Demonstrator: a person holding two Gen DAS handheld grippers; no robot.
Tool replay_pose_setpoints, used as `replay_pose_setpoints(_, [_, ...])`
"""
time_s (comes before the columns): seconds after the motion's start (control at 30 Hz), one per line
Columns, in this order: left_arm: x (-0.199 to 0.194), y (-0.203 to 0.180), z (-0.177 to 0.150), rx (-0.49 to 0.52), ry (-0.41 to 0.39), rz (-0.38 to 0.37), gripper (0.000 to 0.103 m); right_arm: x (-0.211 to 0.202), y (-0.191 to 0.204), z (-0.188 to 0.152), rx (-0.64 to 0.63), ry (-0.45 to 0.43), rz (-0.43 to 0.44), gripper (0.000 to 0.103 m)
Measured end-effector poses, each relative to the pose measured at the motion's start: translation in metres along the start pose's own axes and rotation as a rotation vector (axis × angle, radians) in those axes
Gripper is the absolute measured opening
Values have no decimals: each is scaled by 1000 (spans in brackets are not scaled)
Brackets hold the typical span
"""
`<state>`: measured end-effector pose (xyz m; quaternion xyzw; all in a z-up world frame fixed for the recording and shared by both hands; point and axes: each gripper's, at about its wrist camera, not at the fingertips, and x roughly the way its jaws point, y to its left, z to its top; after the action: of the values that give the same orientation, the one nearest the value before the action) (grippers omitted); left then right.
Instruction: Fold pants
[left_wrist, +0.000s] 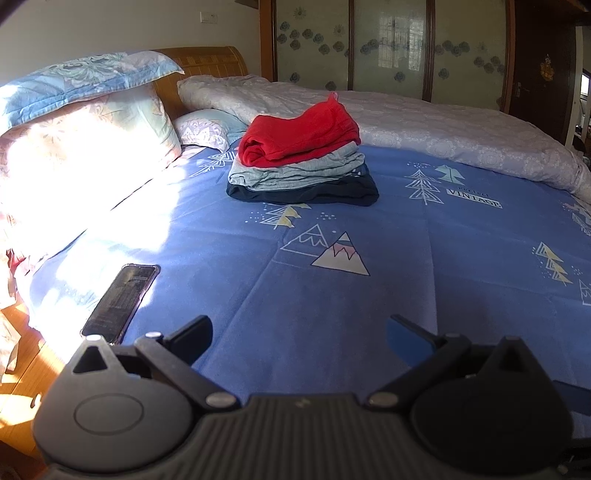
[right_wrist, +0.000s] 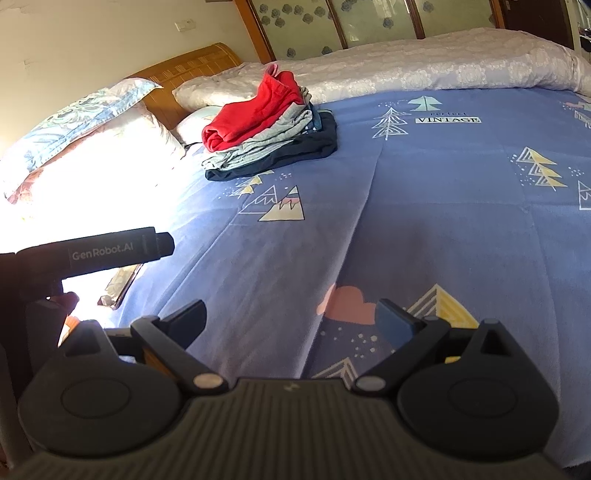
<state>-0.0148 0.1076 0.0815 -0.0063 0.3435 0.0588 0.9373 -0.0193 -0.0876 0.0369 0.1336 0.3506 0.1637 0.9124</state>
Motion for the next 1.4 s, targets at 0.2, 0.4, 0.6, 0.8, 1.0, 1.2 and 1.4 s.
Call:
replay_pose_setpoints(0.2, [4, -6, -4, 29, 15, 8, 103, 3, -1, -3, 20, 15, 6, 99])
replay_pose_setpoints(0.4, [7, -10, -7, 38, 20, 8, 103, 6, -6, -6, 46, 37, 4, 99])
replay_pose_setpoints(0.6, [14, -15, -11, 66, 48, 10, 103, 7, -11, -8, 65, 47, -4, 99])
replay_pose_setpoints(0.8, [18, -22, -17, 91, 59, 19, 103, 7, -16, -8, 78, 49, -22, 99])
replay_pose_setpoints(1.0, [17, -25, -18, 105, 41, 35, 103, 5, -21, -6, 82, 23, -60, 99])
replay_pose_setpoints(1.2, [15, -27, -18, 117, 20, 53, 103, 2, -21, -6, 67, -3, -73, 100])
replay_pose_setpoints(1.4, [12, -30, -18, 140, 3, 72, 103, 3, -20, -5, 59, -6, -71, 101])
